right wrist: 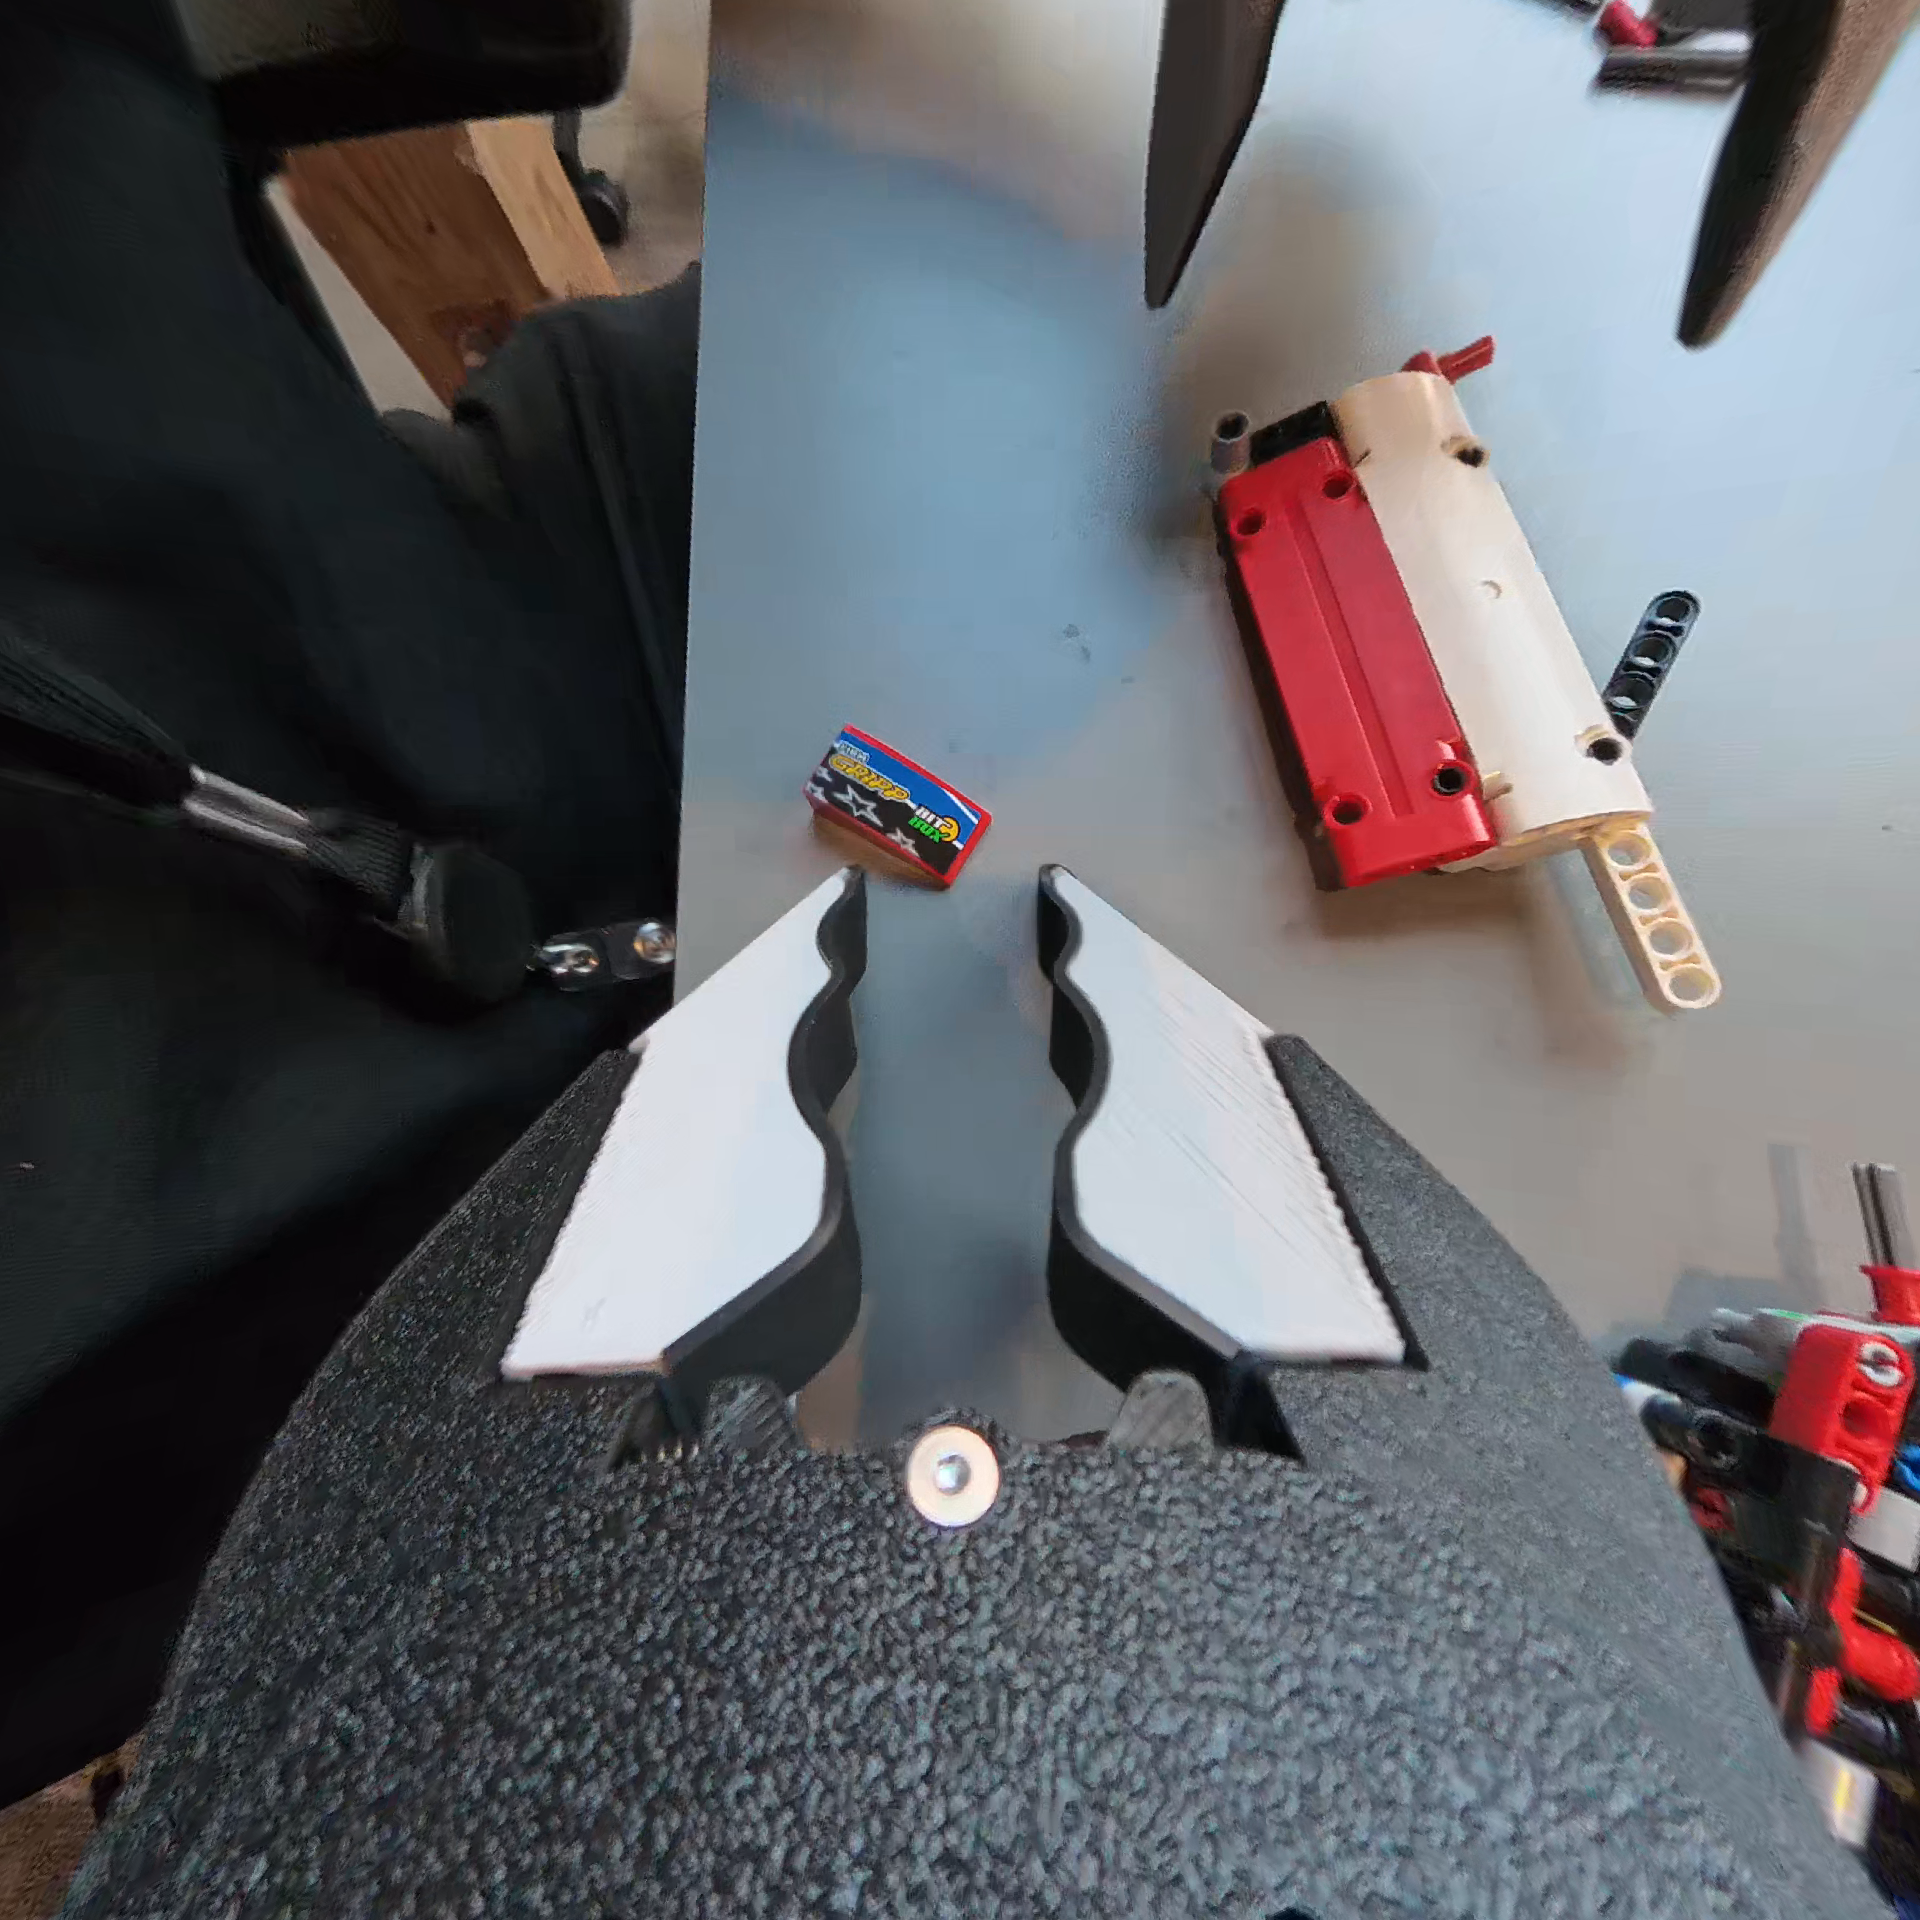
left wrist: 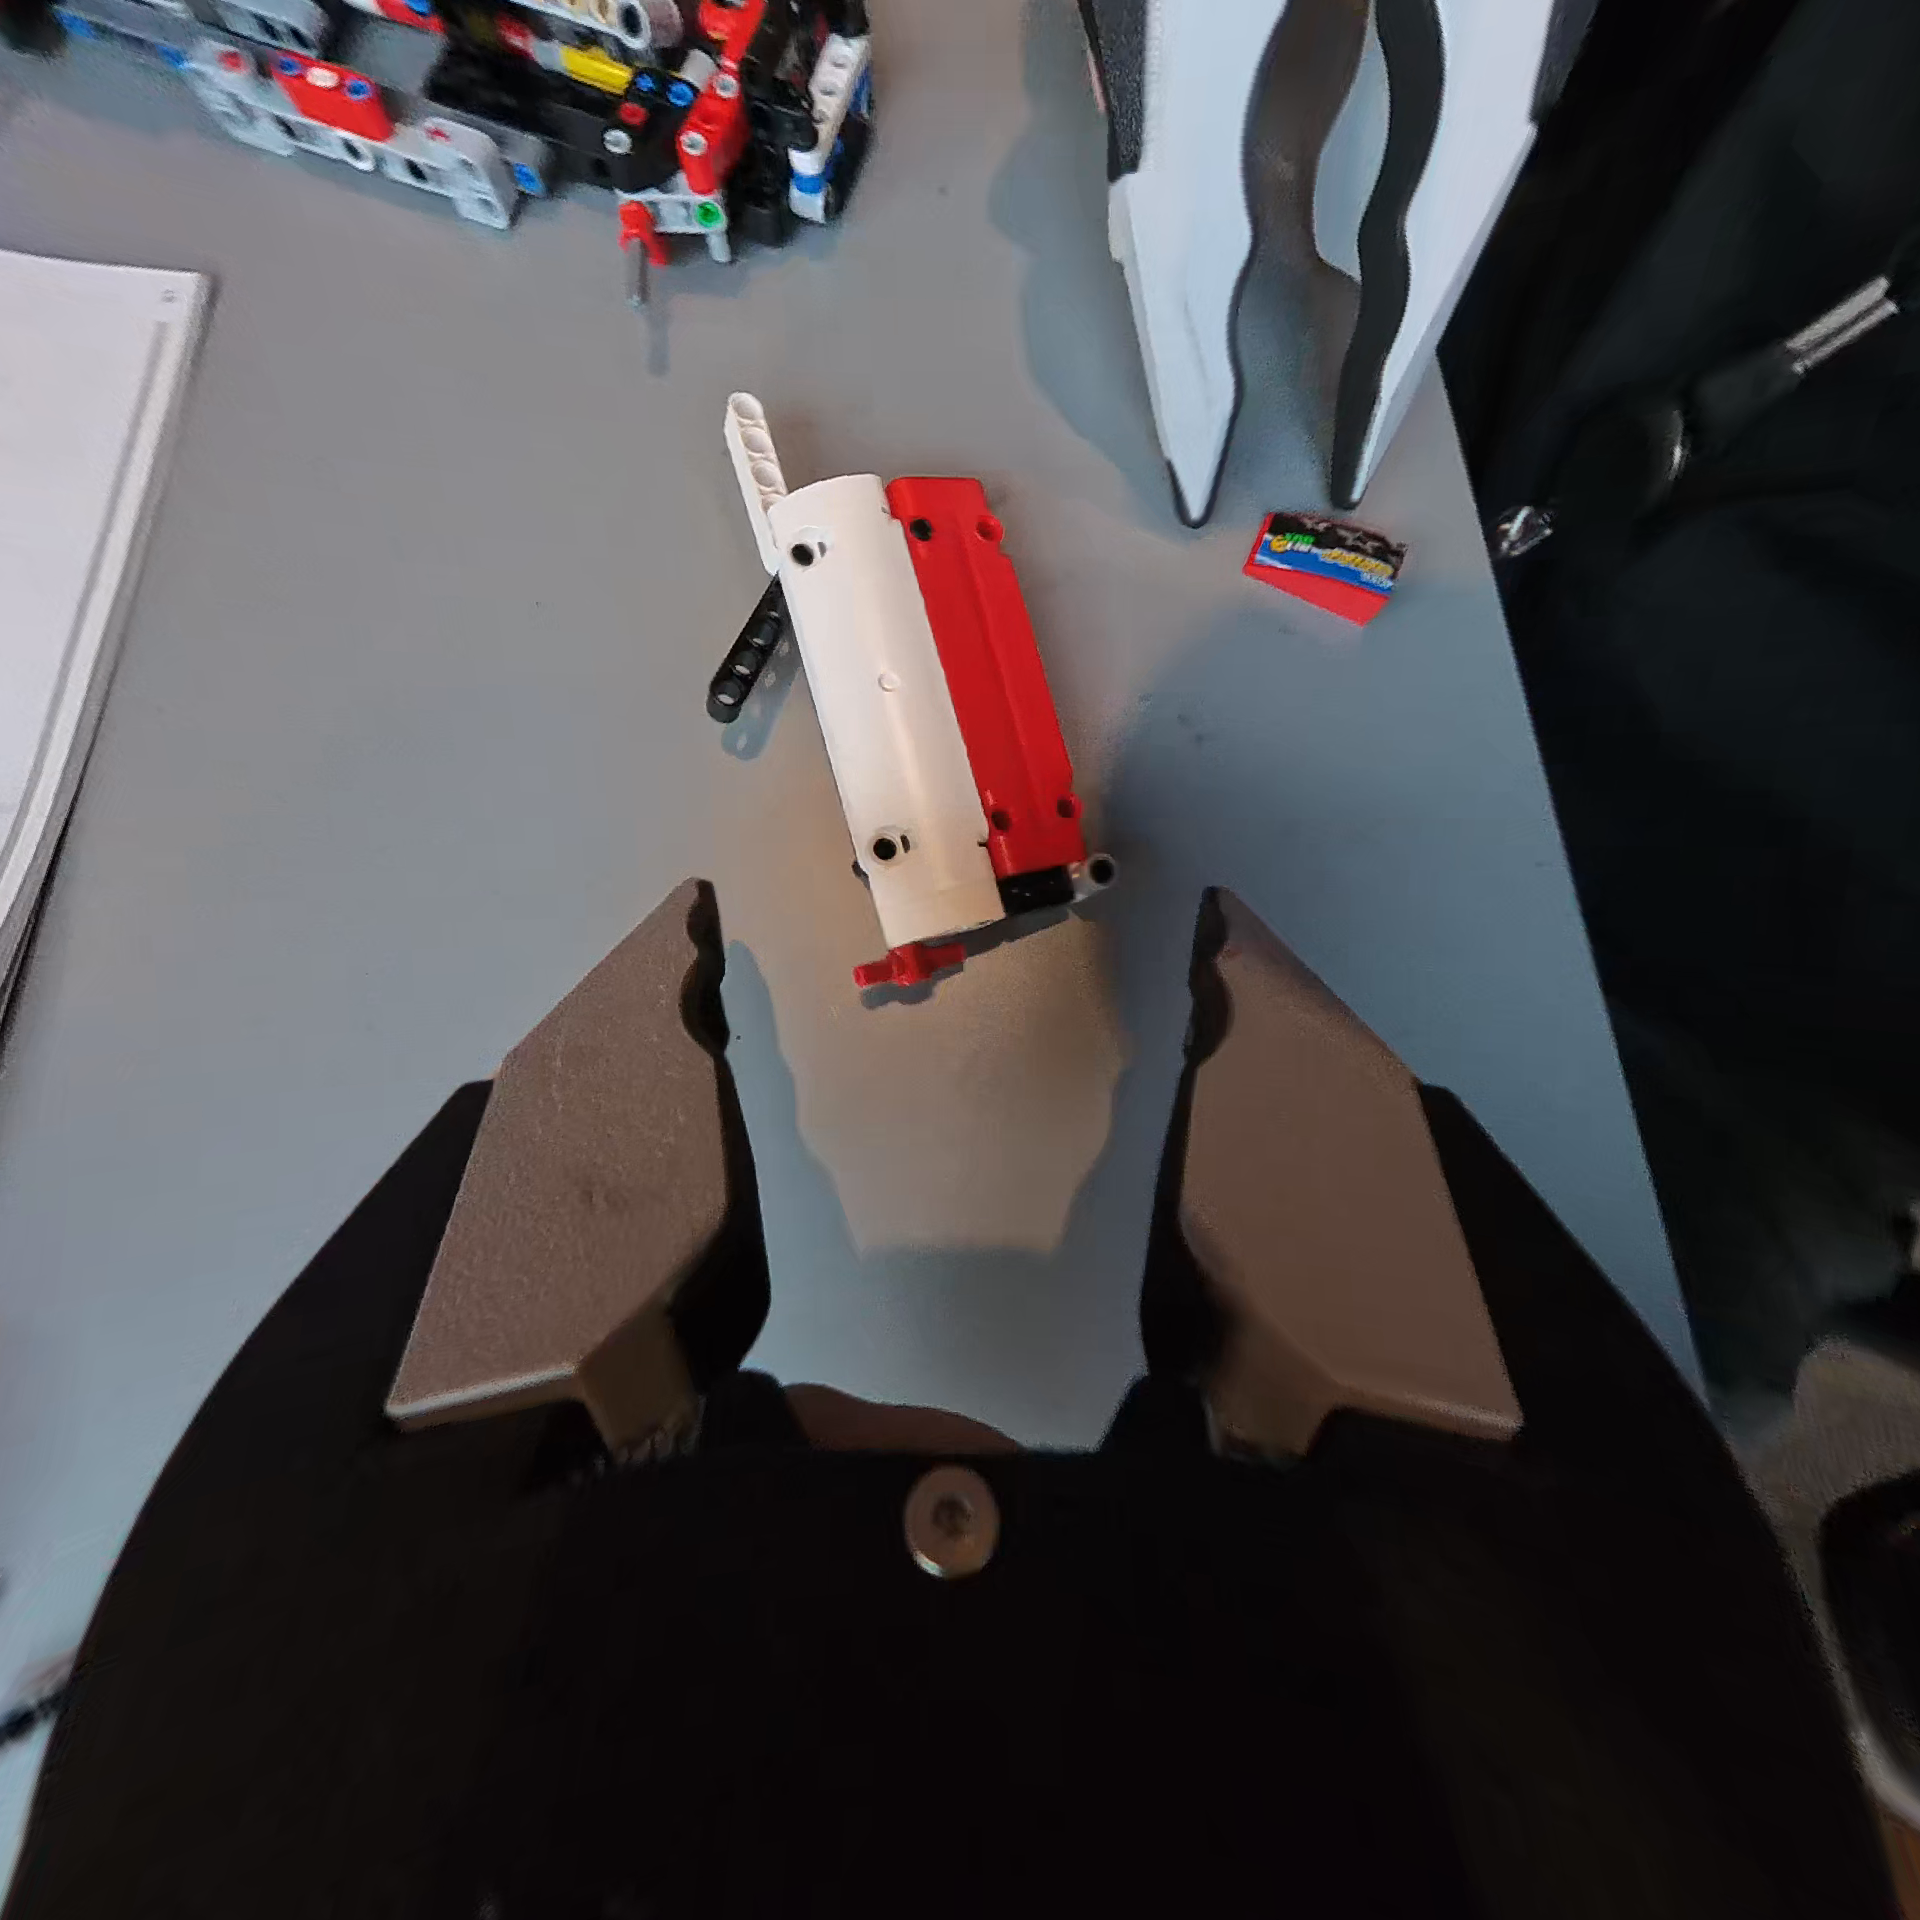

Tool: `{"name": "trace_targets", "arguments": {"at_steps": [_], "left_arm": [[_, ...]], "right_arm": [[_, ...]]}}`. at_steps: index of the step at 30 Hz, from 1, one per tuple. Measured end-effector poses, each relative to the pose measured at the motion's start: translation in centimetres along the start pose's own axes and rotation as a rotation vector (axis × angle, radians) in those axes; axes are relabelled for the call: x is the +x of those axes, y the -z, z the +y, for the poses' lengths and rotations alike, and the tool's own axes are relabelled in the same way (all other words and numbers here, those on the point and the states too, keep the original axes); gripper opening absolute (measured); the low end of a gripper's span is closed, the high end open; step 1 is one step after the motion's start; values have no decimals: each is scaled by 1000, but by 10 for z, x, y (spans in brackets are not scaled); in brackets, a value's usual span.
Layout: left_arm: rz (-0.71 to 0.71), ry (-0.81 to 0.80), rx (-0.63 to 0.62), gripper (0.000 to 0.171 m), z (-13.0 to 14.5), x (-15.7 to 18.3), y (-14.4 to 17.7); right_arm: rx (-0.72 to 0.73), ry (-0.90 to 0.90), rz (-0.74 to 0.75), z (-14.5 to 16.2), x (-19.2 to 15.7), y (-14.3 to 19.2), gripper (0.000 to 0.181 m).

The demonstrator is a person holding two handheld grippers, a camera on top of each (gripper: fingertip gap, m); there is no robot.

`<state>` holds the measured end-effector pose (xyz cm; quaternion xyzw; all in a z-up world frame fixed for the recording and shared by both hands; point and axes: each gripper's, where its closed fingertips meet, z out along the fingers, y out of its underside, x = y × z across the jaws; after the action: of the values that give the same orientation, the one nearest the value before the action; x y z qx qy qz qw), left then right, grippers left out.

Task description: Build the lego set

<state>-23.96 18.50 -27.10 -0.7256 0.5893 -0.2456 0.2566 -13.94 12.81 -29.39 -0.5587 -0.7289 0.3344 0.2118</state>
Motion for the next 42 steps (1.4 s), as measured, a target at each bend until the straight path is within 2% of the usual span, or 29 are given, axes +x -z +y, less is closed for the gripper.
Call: {"name": "trace_targets", "arguments": {"at_steps": [8, 10, 15, 18, 21, 24, 28, 31, 36, 38, 42], "left_arm": [[-274, 170, 84, 86, 15, 10, 6], [-301, 187, 47, 90, 25, 16, 3], [-325, 241, 76, 85, 32, 33, -7], [-374, 251, 79, 85, 32, 33, -5], [-385, 282, 80, 83, 33, 35, -5], [-366, 308, 80, 83, 34, 38, -6], [-364, 313, 80, 83, 34, 38, -7], [-381, 323, 80, 86, 35, 35, -6], [-404, 327, 107, 61, 33, 33, -1], [-437, 312, 140, 39, 29, 31, 4], [-441, 299, 231, 25, 13, 32, 8]], "right_arm": [[-17, 141, 19, -12, -5, 8, 36], [-28, 182, 7, -16, -8, 4, 36], [-96, 243, 0, -13, -10, -12, 35], [-72, 199, -32, -14, -14, -16, 25], [-43, 136, -11, -15, -12, -17, 25], [-8, 81, 52, -14, -6, -16, 25], [5, -15, 196, -13, 19, -12, 24], [8, -70, 211, -13, 29, -11, 24], [19, -119, 153, -12, 35, -10, 30], [30, -126, 133, -13, 35, -9, 31], [93, -123, 117, -21, 35, -4, 27]]}}
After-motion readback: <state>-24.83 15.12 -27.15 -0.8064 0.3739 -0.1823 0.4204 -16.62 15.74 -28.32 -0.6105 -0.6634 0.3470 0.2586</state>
